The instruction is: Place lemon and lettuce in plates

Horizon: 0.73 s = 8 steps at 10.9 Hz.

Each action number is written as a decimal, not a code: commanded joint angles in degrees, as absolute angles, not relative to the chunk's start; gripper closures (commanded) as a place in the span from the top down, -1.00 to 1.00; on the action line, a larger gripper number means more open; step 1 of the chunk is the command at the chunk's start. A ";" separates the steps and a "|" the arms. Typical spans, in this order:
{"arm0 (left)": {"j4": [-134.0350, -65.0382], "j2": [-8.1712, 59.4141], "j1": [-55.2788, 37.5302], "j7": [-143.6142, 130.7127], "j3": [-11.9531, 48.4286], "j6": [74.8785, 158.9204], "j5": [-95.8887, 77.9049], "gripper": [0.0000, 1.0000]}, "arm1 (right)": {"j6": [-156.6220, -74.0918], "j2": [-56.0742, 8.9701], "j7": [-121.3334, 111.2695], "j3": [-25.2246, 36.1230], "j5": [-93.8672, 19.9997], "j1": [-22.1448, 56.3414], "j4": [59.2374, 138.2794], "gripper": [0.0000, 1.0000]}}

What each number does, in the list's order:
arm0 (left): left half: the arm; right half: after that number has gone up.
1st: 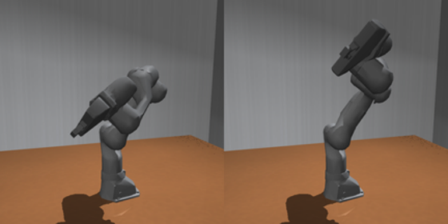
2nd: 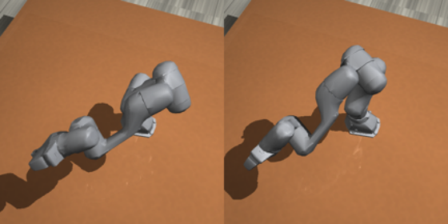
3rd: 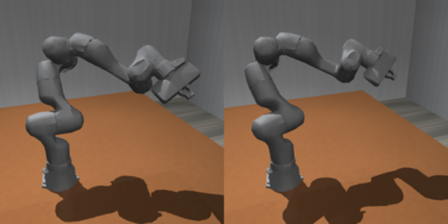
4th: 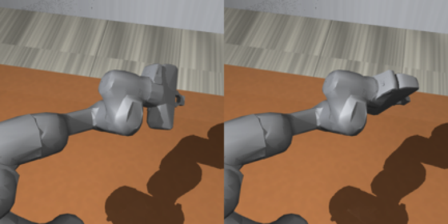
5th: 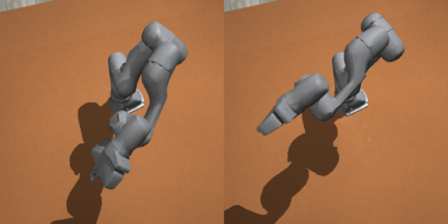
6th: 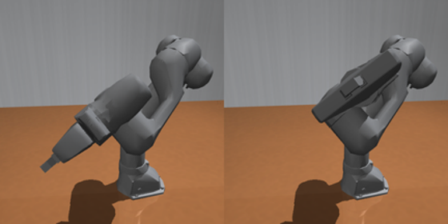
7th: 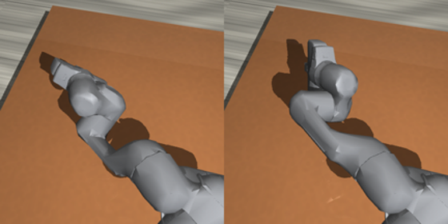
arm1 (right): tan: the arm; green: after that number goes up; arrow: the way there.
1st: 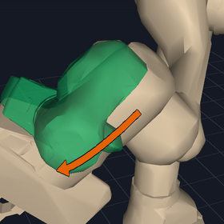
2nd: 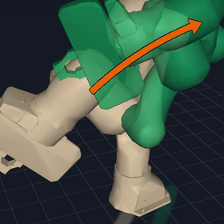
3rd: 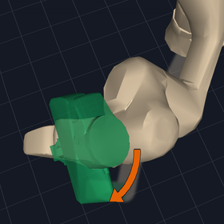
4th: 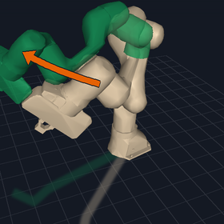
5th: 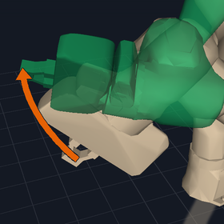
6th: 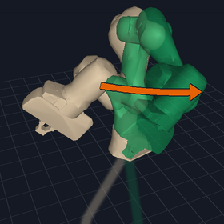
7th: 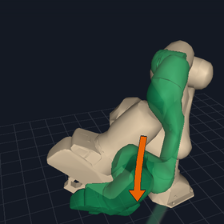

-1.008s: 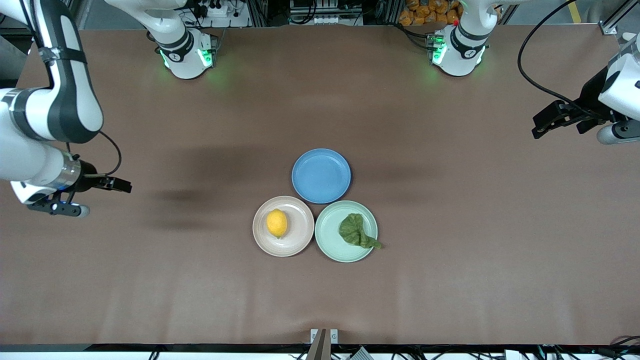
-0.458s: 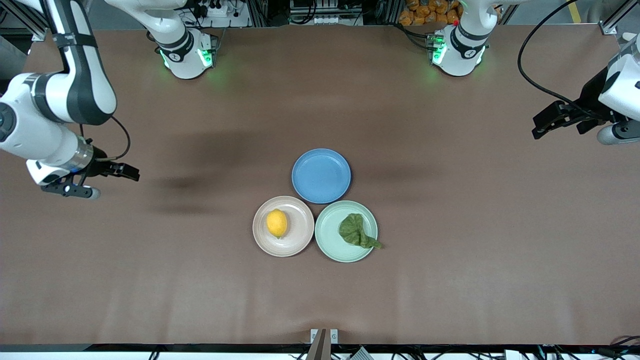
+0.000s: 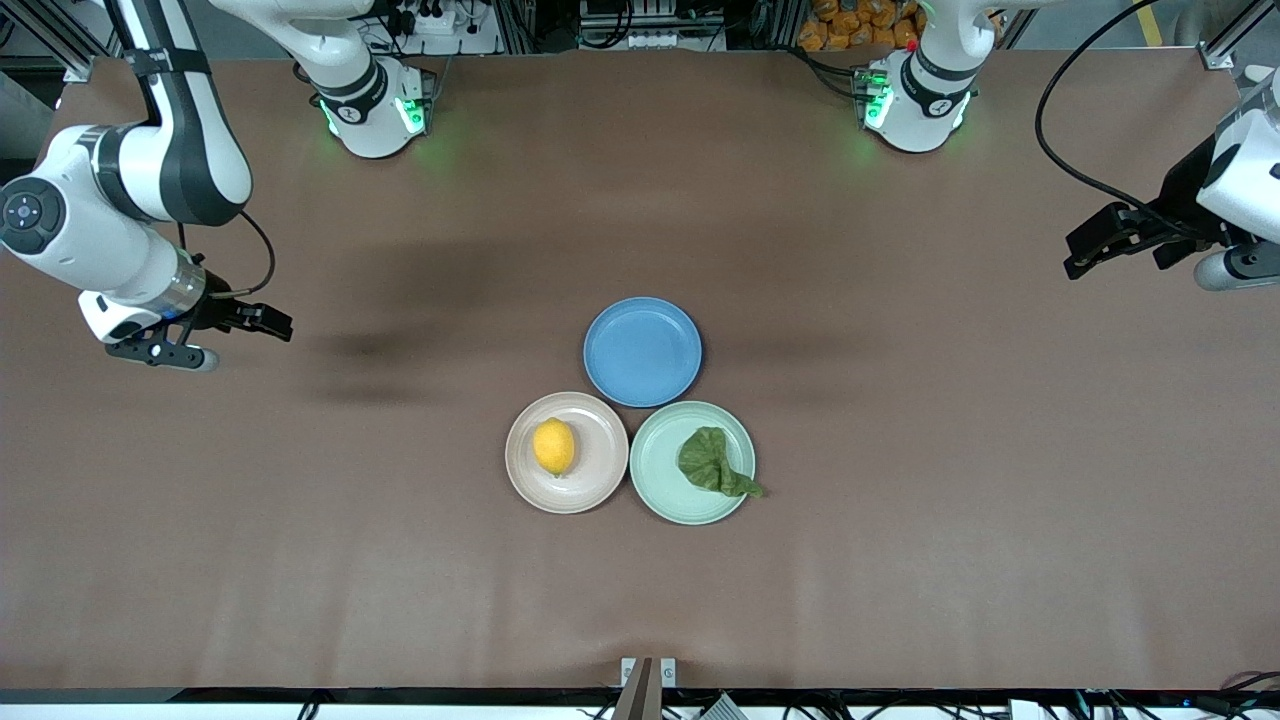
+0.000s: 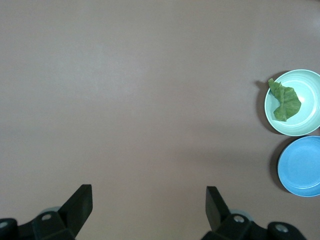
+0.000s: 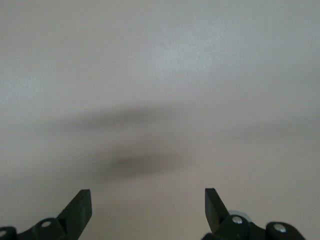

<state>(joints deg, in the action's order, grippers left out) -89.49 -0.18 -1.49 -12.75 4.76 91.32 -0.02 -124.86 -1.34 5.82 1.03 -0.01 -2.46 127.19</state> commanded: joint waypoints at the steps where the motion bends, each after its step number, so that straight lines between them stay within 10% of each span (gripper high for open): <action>1: -90.00 -0.53 -1.14 -10.99 4.75 92.28 -0.79 1.00 | -120.18 1.05 6.42 0.53 0.62 -2.81 125.36 1.00; 8: -90.00 -0.35 -1.14 -10.99 4.75 92.37 -0.79 1.00 | -103.21 2.81 7.38 0.26 0.44 -2.55 111.20 1.00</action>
<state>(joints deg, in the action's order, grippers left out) -89.50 0.09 -1.49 -12.75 4.76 91.63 -0.02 -109.06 2.74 6.15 0.90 -0.01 -2.46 116.55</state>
